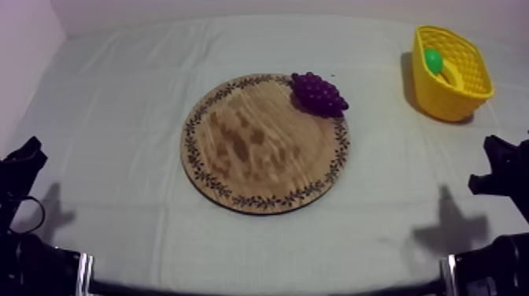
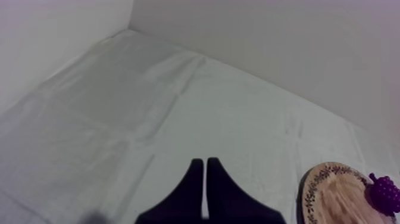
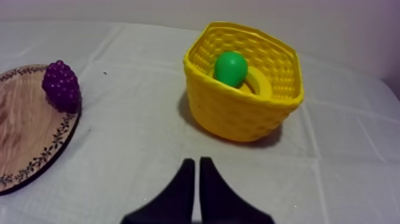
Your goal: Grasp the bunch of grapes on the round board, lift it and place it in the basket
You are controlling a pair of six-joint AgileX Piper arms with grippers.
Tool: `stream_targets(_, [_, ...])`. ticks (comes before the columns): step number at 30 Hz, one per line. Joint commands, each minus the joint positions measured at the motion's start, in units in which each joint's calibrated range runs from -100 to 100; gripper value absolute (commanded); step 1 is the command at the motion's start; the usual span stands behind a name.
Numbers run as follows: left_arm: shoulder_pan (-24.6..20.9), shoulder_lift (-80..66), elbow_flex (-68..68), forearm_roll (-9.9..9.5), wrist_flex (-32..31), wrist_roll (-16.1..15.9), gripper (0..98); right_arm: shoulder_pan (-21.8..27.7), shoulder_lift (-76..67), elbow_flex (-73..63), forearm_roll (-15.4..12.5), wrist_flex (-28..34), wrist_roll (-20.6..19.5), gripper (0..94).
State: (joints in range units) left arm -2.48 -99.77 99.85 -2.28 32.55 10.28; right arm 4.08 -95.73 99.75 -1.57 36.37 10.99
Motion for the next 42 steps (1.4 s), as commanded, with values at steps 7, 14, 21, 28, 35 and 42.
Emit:
stream_targets(7, [0.0,0.0,0.0,0.01,0.0,0.0,0.0,0.0,0.0,0.0,0.0,0.0,0.0,0.4])
stream_targets(14, [0.0,0.0,0.0,0.01,0.0,0.0,0.0,0.0,0.0,0.0,0.2,1.2,-0.7,0.5])
stream_targets(21, [0.0,0.0,0.0,0.01,0.0,0.0,0.0,1.0,0.0,0.0,0.6,1.6,-3.0,3.9])
stream_targets(28, [0.0,0.0,0.0,0.01,0.0,0.0,0.0,1.4,0.0,0.0,0.7,1.6,-1.5,0.5])
stream_targets(35, [0.0,0.0,0.0,0.01,0.0,0.0,0.0,1.4,0.0,0.0,0.5,1.9,3.3,0.6])
stream_targets(42, [0.0,0.0,0.0,0.01,0.0,0.0,0.0,1.4,0.0,0.0,0.4,2.0,6.5,0.4])
